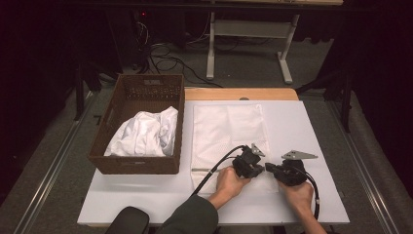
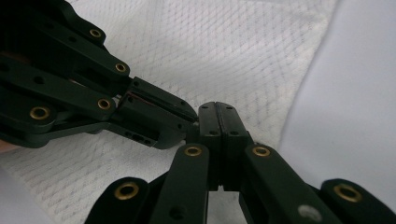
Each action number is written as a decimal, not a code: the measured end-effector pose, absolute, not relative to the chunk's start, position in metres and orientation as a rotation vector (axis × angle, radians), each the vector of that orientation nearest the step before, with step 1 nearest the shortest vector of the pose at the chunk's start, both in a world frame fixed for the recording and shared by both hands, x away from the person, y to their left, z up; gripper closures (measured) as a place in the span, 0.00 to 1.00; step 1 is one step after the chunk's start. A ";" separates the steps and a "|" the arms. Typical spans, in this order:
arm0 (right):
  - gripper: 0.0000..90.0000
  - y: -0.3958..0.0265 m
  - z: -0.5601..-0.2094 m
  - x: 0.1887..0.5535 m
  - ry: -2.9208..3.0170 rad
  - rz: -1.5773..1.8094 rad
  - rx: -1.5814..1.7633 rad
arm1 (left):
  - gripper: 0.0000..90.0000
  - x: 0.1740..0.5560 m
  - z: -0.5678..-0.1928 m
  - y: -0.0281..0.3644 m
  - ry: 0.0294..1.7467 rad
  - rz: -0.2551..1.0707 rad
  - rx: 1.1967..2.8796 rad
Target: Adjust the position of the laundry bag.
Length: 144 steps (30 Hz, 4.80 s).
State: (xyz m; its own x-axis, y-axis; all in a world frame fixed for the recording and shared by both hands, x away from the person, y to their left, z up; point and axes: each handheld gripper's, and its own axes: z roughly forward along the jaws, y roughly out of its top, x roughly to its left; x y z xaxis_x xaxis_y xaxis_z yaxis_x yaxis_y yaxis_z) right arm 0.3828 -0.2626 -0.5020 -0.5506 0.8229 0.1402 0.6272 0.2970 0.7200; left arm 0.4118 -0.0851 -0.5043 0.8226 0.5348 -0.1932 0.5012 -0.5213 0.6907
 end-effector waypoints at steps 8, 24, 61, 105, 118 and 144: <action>1.00 -0.260 -0.506 0.387 2.334 1.036 1.323 | 0.96 0.413 -0.505 -0.086 0.760 0.054 2.218; 1.00 -0.260 -0.508 0.387 2.334 1.023 1.308 | 0.96 0.411 -0.500 -0.080 0.747 0.061 2.239; 0.98 -0.259 -0.509 0.387 2.317 1.030 1.338 | 0.96 0.406 -0.491 -0.056 0.761 0.052 2.234; 0.98 -0.257 -0.509 0.387 2.299 1.007 1.344 | 0.96 0.397 -0.481 -0.030 0.756 0.079 2.212; 0.98 -0.257 -0.509 0.387 2.305 1.008 1.353 | 0.96 0.397 -0.481 -0.023 0.759 0.071 2.196; 0.98 -0.258 -0.509 0.387 2.303 1.015 1.363 | 0.96 0.394 -0.476 -0.012 0.769 0.067 2.176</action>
State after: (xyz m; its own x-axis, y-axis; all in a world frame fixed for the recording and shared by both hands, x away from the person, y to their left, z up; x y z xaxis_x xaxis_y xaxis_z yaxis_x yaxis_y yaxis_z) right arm 0.3874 -0.2576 -0.5093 -0.5164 0.8494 0.1089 0.6536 0.3087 0.6910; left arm 0.3938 -0.0123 -0.4762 0.8128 0.5469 -0.2007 0.5038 -0.4871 0.7134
